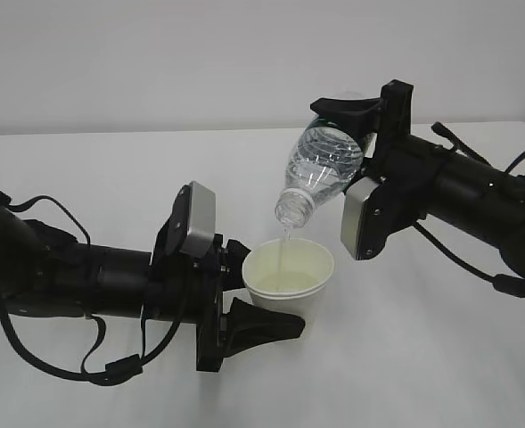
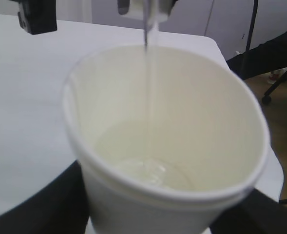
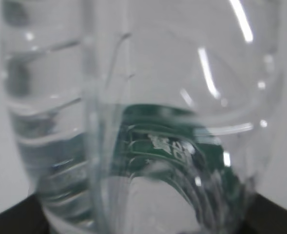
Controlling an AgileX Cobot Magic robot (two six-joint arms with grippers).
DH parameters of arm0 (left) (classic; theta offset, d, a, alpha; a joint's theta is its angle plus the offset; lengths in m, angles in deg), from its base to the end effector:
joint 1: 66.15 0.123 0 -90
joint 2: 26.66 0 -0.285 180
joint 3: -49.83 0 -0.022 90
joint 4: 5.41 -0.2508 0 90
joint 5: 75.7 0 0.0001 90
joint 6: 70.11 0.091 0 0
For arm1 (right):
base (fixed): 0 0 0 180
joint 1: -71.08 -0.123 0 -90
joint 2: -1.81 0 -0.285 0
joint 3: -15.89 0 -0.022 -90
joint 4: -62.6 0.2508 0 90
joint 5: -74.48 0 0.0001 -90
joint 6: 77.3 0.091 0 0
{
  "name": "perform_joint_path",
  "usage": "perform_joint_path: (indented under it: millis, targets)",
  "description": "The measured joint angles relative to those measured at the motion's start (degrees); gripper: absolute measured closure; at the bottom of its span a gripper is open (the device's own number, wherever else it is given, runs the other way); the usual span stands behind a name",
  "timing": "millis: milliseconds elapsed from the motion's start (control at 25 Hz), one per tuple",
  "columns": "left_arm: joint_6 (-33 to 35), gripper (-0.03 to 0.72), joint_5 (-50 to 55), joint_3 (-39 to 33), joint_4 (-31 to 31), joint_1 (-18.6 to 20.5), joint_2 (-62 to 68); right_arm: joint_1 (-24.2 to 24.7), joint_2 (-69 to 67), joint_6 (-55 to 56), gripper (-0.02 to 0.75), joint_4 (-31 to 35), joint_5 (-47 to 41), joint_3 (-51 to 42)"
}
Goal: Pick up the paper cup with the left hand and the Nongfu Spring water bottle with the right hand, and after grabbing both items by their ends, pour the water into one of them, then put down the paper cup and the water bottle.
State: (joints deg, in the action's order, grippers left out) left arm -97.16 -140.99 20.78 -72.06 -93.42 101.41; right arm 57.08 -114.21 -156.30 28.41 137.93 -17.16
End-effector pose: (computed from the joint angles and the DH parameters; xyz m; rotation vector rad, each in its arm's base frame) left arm 0.2661 -0.2225 0.1025 1.2829 1.4974 -1.1050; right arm 0.3300 0.1294 0.1749 -1.5204 0.5539 -0.7022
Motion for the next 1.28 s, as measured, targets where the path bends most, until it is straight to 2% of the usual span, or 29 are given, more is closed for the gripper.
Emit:
perform_joint_path:
  millis: [1280]
  targets:
    - [0.0, 0.214, 0.0, 0.0, 0.0, 0.0, 0.0, 0.0, 0.0, 0.0, 0.282, 0.1, 0.1, 0.0]
